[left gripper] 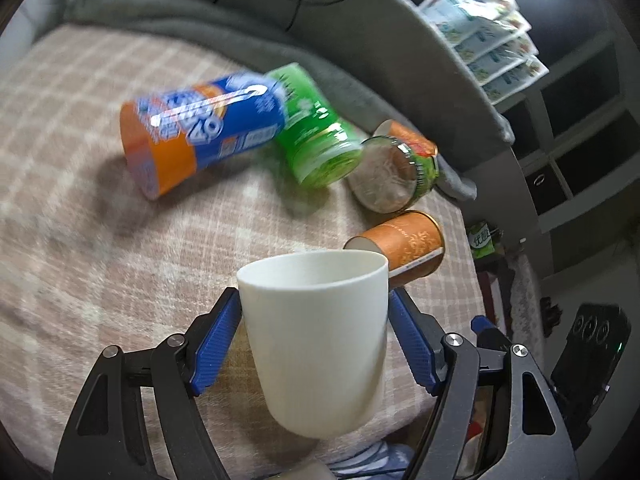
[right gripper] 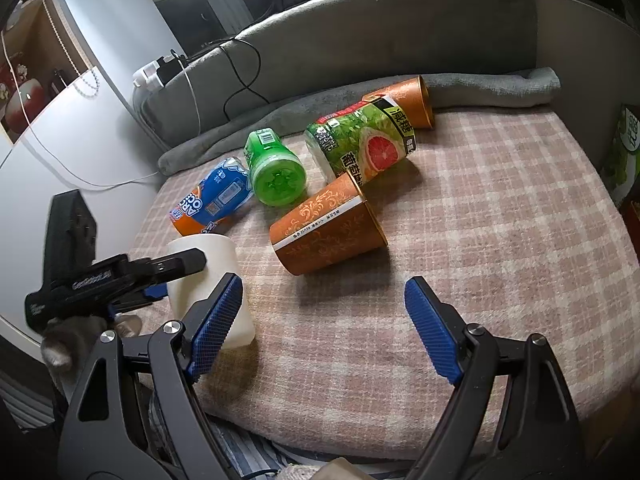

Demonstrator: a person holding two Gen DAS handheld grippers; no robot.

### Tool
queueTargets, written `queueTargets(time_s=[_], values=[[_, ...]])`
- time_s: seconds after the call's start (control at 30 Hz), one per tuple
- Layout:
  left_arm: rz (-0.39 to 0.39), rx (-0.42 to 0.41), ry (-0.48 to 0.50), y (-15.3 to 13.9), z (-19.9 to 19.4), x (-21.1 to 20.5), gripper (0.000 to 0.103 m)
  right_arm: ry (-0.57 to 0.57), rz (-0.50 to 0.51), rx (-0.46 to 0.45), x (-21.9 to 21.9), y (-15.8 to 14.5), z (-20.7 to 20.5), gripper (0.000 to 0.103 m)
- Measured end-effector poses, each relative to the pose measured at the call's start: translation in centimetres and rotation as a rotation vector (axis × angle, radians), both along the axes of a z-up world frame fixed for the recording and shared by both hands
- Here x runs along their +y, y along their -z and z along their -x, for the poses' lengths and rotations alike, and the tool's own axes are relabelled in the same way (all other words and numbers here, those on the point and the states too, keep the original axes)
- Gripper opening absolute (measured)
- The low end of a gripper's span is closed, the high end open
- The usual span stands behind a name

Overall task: Flip cup upright
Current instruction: 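Close the left gripper around the upright white cup and adjust it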

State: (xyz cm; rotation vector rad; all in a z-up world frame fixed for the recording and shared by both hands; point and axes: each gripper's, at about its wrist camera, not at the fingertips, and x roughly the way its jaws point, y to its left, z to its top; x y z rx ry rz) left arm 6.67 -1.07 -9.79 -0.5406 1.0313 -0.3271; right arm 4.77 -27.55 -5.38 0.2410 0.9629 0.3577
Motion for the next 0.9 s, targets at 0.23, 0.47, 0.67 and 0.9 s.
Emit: queueTargets(time_s=[0.23, 0.47, 0.67, 0.9], values=[[-0.090, -0.093, 0.013, -1.2, 1.0, -1.0, 0.075, 0.000, 0.000, 0.000, 0.1, 0.0, 0.0, 0.086], [-0.161, -0.153, 0.022, -1.9, 1.6, -2.1, 0.075, 0.012, -0.001, 0.001, -0.1, 0.0, 0.0, 0.086], [-0.224, -0.205, 0.040, -2.4, 2.3, -3.1, 0.074, 0.012, 0.011, -0.008, -0.3, -0.1, 0.0, 0.086], [-0.281, -0.245, 0.066, -2.5, 2.8, -4.2, 0.074, 0.019, 0.040, -0.037, -0.3, -0.6, 0.4, 0.086]])
